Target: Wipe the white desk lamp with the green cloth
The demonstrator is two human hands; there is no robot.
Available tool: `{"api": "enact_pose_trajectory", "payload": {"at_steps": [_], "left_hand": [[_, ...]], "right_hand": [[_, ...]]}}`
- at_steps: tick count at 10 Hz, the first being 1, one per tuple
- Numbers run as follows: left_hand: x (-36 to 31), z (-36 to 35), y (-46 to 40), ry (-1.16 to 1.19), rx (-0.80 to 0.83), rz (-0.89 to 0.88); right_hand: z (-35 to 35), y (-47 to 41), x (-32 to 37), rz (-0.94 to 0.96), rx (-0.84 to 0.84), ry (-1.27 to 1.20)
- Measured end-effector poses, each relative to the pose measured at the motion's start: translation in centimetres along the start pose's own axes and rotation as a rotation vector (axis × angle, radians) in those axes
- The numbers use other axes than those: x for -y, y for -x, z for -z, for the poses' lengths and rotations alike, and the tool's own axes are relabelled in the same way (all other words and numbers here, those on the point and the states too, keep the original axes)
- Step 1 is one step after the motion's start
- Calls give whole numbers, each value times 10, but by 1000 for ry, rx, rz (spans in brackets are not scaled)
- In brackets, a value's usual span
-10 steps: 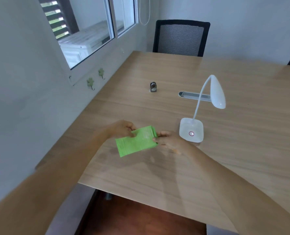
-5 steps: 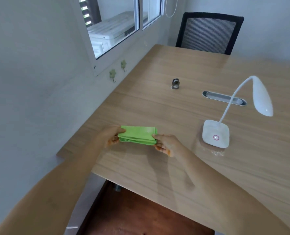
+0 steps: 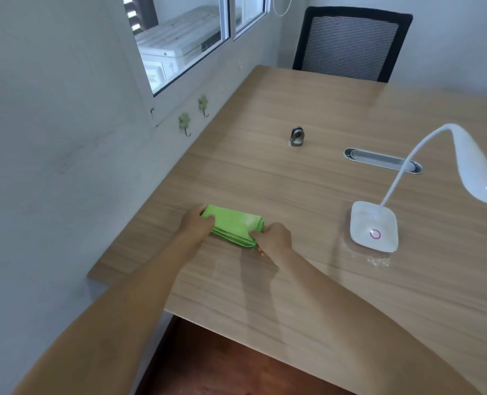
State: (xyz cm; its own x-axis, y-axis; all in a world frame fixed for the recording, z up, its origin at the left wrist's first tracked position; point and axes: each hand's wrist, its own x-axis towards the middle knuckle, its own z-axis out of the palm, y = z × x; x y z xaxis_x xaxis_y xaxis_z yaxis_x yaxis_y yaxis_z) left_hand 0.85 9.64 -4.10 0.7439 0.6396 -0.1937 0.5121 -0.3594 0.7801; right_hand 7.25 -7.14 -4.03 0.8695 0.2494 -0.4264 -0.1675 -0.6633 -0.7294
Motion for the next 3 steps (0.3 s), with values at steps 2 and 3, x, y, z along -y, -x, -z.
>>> {"api": "enact_pose_trajectory", "payload": {"at_steps": [2,3], "left_hand": [[-18,-7,1,-383,-74,-130],[-37,-25,8,-498,-139,-336]], "right_hand": [[24,11,-11,109,-83,117],[48,17,-30,195,-167,121]]}}
